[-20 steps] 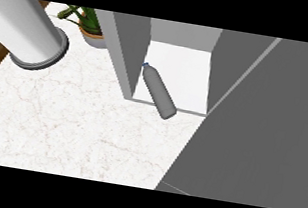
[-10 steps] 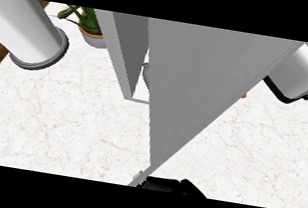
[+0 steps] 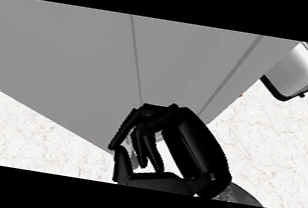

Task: Pick up the bottled water, place it into the cabinet and close the cabinet

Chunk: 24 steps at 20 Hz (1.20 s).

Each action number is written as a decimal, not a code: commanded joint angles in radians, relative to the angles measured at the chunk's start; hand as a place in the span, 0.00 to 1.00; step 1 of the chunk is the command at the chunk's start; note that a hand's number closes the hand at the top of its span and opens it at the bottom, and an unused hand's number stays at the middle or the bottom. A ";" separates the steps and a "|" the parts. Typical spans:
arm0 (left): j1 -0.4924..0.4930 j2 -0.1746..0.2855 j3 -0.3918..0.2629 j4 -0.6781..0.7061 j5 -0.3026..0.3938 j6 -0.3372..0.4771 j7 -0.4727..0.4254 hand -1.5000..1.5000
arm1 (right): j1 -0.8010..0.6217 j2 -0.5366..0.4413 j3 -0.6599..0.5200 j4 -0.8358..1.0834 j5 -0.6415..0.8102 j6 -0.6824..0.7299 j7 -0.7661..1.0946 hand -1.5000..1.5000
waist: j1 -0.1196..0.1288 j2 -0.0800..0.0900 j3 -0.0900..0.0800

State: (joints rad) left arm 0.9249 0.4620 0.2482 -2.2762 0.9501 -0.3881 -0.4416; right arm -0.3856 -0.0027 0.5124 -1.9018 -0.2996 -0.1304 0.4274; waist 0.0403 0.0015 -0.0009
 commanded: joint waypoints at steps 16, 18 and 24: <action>0.012 -0.060 0.203 0.085 0.141 -0.193 0.092 0.00 | -0.434 -0.085 -0.423 0.630 -0.226 0.357 -0.124 1.00 | -0.009 0.003 0.001; 0.031 -0.063 0.218 0.054 0.159 -0.185 0.114 0.00 | -0.447 -0.030 -0.383 0.655 -0.178 0.319 -0.144 1.00 | -0.007 0.002 0.001; -0.002 -0.097 0.167 0.030 0.126 -0.169 0.146 0.00 | -0.494 0.000 -0.361 0.712 -0.181 0.309 -0.141 1.00 | 0.000 0.007 0.001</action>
State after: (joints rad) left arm 0.9490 0.3799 0.4364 -2.2387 1.0970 -0.5662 -0.3151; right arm -0.7322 -0.0435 0.1901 -1.3724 -0.5076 0.2465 0.3232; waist 0.0111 -0.0290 0.0189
